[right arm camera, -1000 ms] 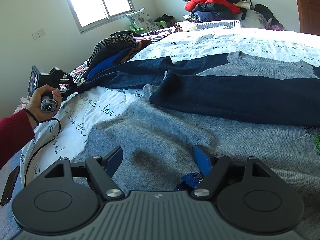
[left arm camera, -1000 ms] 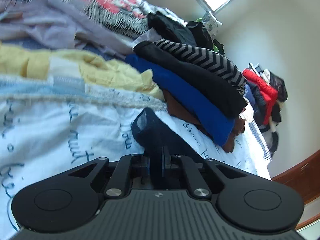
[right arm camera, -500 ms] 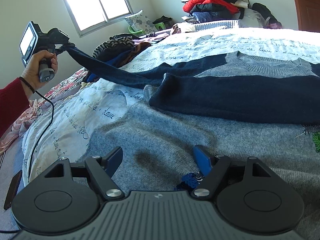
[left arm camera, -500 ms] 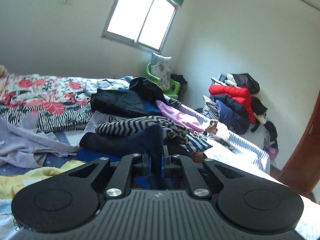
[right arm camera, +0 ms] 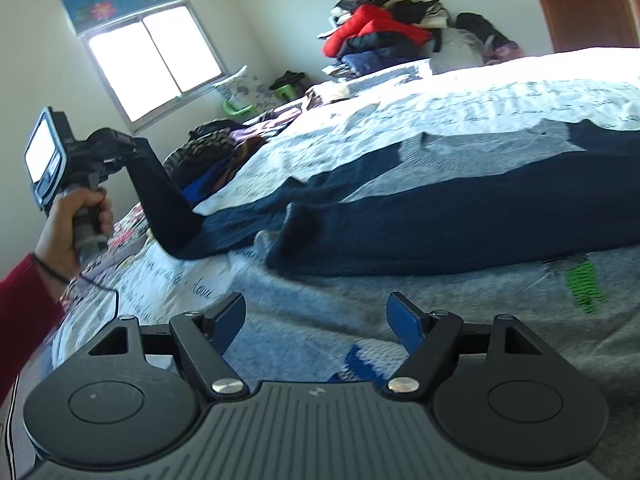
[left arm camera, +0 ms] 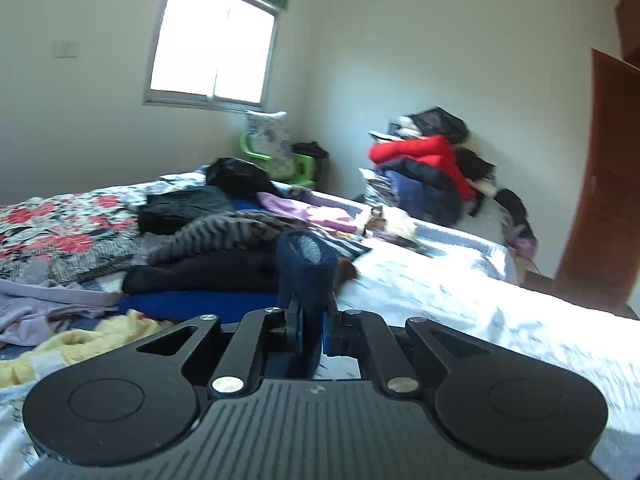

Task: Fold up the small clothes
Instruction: 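Lift the sleeve with the left gripper and carry it over the sweater body, then lower the navy sleeve onto the sweater body and open the left gripper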

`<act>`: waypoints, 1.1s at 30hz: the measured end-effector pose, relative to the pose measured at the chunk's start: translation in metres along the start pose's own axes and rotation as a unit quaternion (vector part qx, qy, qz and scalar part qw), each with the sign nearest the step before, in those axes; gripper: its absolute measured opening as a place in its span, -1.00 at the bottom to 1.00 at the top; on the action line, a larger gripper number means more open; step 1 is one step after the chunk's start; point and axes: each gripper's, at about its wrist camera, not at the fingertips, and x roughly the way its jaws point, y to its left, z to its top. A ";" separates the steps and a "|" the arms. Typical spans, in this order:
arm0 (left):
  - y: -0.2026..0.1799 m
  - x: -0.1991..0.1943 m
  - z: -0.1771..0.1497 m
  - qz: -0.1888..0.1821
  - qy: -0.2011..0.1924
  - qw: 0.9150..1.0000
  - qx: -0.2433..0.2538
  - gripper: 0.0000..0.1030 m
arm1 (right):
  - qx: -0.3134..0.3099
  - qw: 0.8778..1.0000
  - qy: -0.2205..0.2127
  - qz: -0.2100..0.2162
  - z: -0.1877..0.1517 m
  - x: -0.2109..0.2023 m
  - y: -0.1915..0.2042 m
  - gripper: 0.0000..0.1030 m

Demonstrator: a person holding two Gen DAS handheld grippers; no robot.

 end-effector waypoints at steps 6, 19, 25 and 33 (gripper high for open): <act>-0.040 0.011 -0.056 -0.048 0.066 0.997 0.012 -0.85 | -0.008 0.999 -0.017 -0.050 0.006 -0.011 -0.012 0.51; -0.053 0.026 -0.109 -0.048 0.110 0.992 0.030 -0.85 | 0.006 0.997 -0.002 -0.079 -0.006 -0.012 -0.035 0.51; -0.067 0.018 -0.103 -0.043 0.096 0.993 0.055 -0.85 | -0.010 0.997 0.000 -0.079 -0.009 -0.009 -0.033 0.58; -0.082 0.010 -0.100 -0.045 0.084 0.992 0.079 -0.85 | -0.001 0.998 0.000 -0.070 -0.011 -0.009 -0.040 0.58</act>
